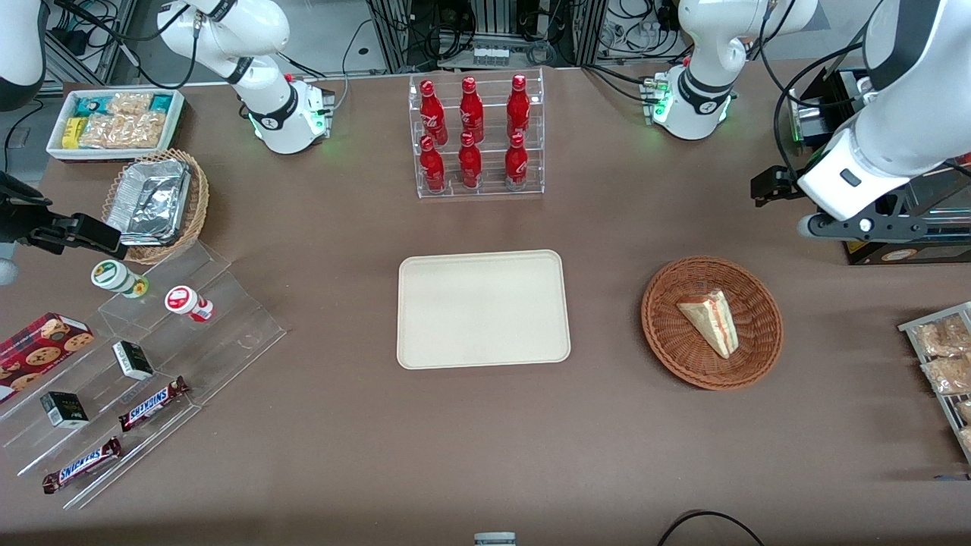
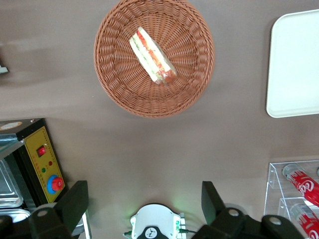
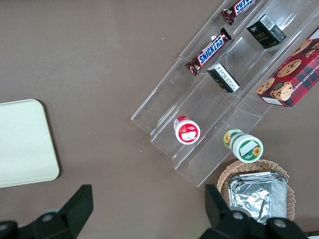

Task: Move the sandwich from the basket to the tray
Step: 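Move the left gripper over the wrapped sandwich in the wicker basket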

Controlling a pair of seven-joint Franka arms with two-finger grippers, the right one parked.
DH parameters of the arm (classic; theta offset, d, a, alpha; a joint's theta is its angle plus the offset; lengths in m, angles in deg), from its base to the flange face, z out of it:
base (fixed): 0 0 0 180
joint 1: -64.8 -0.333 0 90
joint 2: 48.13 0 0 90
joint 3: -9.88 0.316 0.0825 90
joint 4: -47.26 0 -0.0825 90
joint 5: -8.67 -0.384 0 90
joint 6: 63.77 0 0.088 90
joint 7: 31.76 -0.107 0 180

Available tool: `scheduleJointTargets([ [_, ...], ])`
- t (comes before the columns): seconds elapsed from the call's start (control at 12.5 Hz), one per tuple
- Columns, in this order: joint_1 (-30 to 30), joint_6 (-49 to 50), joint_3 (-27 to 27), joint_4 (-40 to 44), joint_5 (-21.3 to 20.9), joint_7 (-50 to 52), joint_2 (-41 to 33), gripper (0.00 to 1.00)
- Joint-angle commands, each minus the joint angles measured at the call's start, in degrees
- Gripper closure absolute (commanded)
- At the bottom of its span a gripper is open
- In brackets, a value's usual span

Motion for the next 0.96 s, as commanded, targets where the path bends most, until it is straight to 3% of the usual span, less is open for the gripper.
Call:
scheduleJointTargets([
  [0.0,0.42,0.87,0.64,-0.05,1.32,-0.80,-1.32,0.00],
  [0.48,0.42,-6.77,0.64,-3.82,1.24,-2.90,2.28,0.00],
  [0.88,0.42,-23.89,0.73,-18.31,0.27,-2.90,2.54,0.00],
])
